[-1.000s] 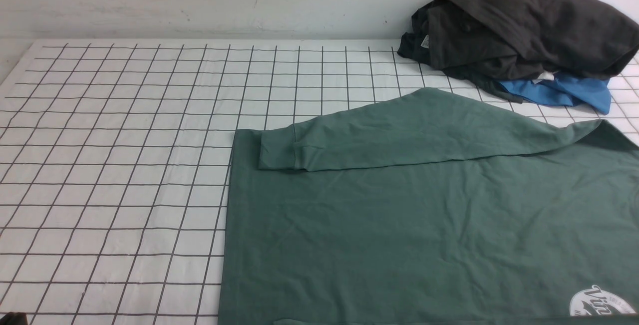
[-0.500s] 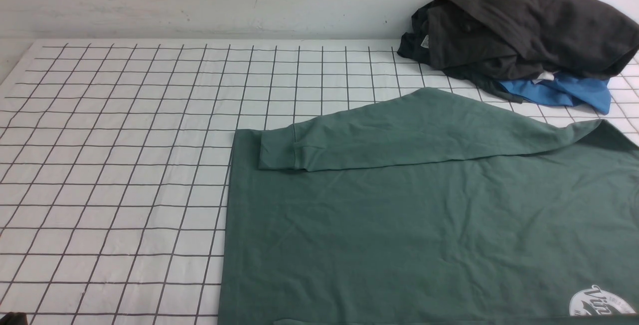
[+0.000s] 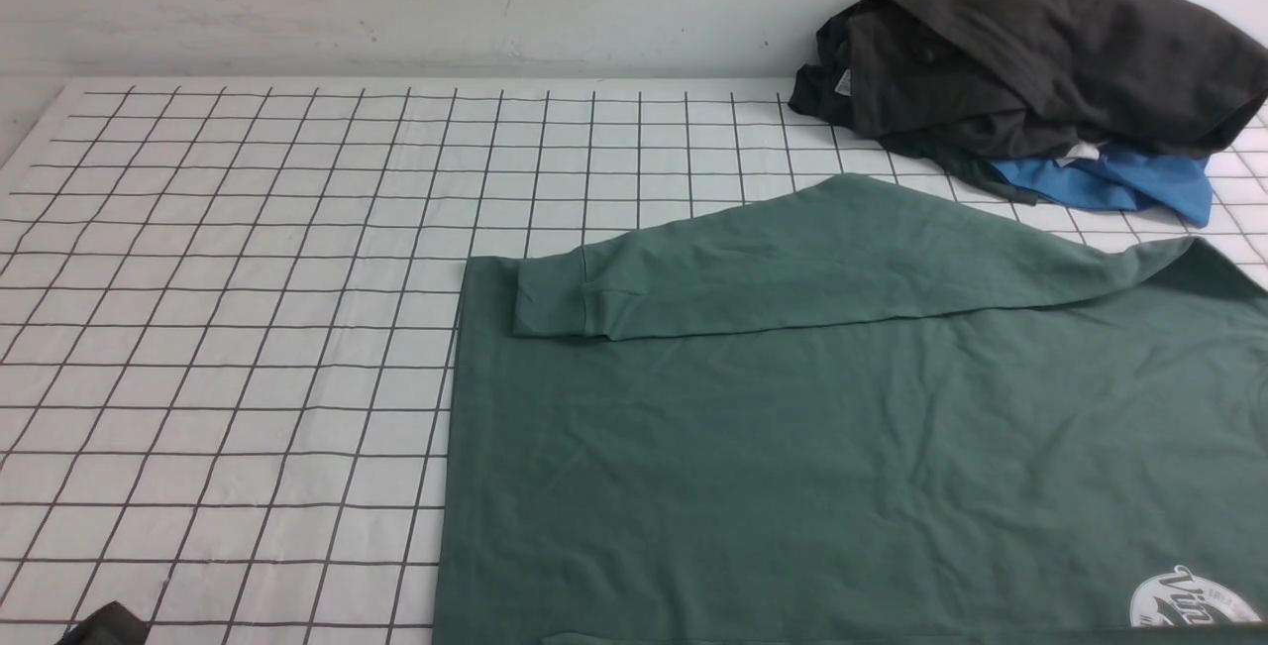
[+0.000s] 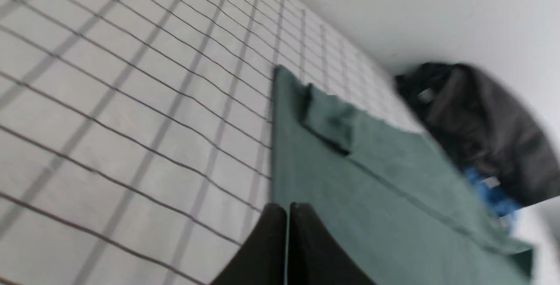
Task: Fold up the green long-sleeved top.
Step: Use the left arm to clamp the cuff closest to it
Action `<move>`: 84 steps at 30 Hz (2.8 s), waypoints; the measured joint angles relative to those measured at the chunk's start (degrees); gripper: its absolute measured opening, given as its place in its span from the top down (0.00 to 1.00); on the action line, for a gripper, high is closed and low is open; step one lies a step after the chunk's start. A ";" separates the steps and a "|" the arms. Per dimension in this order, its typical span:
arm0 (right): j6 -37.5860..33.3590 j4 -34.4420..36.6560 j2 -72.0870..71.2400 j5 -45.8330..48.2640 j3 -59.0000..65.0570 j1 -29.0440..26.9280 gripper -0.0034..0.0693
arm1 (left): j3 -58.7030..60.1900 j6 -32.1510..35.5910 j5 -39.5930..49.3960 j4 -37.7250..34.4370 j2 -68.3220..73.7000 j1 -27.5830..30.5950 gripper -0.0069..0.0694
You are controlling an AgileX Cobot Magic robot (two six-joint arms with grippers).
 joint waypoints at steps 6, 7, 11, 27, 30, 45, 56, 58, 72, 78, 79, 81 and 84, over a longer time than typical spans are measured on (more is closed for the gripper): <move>9.93 23.40 0.00 0.14 0.11 0.00 0.97 | 0.00 0.10 -0.95 -12.83 0.00 0.00 0.92; 11.38 29.51 0.00 -0.38 0.11 0.00 0.97 | 0.00 0.65 -1.68 -14.29 0.00 0.00 0.92; 11.91 35.97 0.00 -1.12 0.06 0.00 0.97 | 0.00 1.87 -2.46 -15.42 0.00 0.00 0.92; -12.55 27.95 6.43 -4.71 -7.57 0.00 0.97 | -25.59 34.22 19.04 0.09 17.14 0.00 0.92; -19.11 22.32 16.09 -3.43 -15.87 0.00 0.97 | -35.07 34.36 30.27 11.47 27.55 0.00 0.92; -30.38 11.73 51.08 40.51 -50.11 13.42 0.97 | -47.28 28.53 43.12 28.87 61.47 -31.54 0.57; -31.06 7.03 52.87 50.77 -50.30 17.84 0.97 | -47.69 26.74 26.41 31.53 85.68 -39.29 0.21; -31.01 6.98 52.85 50.84 -50.30 17.84 0.97 | -47.82 26.00 23.98 33.01 88.40 -39.29 0.20; -31.01 7.23 52.85 50.67 -50.30 17.84 0.97 | -48.37 22.38 22.43 35.02 96.21 -39.32 0.34; -31.01 7.23 52.85 50.62 -50.30 17.84 0.97 | -48.32 22.30 22.43 33.36 95.51 -39.32 0.69; -31.01 7.29 52.85 50.56 -50.30 17.84 0.97 | -48.32 22.30 22.38 33.36 95.05 -39.32 0.75; -31.01 7.36 52.85 50.51 -50.30 17.84 0.97 | -48.28 22.30 22.38 33.32 93.36 -39.32 0.84; -31.01 7.36 52.85 50.51 -50.30 17.84 0.97 | -48.28 22.30 22.38 33.32 91.01 -39.32 0.88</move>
